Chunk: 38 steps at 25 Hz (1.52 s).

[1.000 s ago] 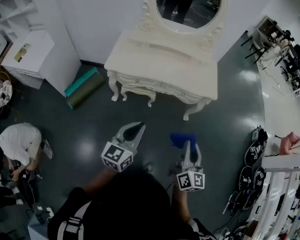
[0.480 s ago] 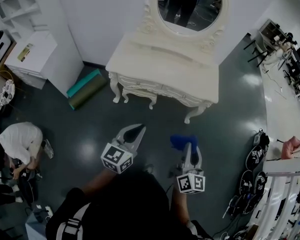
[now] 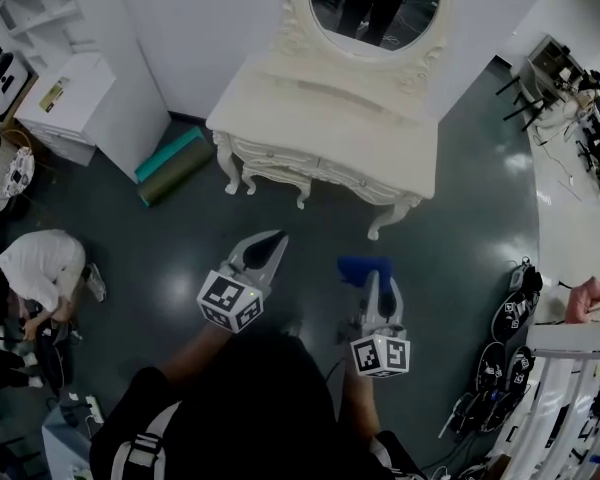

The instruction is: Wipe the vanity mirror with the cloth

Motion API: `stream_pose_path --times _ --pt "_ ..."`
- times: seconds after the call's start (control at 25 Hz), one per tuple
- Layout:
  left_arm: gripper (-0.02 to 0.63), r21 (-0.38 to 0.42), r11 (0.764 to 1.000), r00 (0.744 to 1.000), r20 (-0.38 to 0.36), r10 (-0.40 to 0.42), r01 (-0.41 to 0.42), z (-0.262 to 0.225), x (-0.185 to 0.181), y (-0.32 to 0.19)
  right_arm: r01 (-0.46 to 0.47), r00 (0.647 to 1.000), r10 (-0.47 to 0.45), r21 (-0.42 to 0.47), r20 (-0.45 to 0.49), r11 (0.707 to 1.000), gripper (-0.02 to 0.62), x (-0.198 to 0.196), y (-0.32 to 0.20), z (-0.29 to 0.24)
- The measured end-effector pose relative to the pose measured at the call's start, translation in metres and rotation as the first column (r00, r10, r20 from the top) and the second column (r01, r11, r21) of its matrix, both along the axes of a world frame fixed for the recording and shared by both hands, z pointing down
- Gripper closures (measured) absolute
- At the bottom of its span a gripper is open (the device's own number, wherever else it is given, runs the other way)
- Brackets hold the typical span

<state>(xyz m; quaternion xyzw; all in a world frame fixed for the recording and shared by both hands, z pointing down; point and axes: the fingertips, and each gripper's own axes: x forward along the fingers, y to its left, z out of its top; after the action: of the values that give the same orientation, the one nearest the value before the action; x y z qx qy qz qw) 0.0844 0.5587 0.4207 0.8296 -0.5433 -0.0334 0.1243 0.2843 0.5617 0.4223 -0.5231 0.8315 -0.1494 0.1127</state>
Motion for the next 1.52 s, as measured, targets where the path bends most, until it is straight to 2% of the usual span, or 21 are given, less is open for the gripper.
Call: stream_pose_path --times 0.32,0.6,1.04,1.52 --pt "0.597 -0.004 1.0 1.0 0.008 -0.025 0.025 -0.002 0.01 -0.013 0.023 1.0 -0.023 0.003 0.017 1.0 0.554 0.009 -0.022 0.0" --pt "0.597 0.013 1.0 1.0 0.016 -0.016 0.015 -0.004 0.004 -0.054 0.023 1.0 -0.023 0.014 0.01 1.0 0.554 -0.001 -0.059 -0.002" --pt "0.597 0.016 1.0 1.0 0.007 0.01 -0.01 -0.006 -0.038 -0.158 -0.009 1.0 0.009 0.032 0.011 0.999 0.554 -0.04 -0.153 -0.008" --pt "0.597 -0.005 0.998 0.998 -0.016 0.068 -0.068 0.0 -0.096 -0.255 -0.066 0.998 0.065 0.013 0.005 0.998 0.554 -0.094 -0.25 -0.004"
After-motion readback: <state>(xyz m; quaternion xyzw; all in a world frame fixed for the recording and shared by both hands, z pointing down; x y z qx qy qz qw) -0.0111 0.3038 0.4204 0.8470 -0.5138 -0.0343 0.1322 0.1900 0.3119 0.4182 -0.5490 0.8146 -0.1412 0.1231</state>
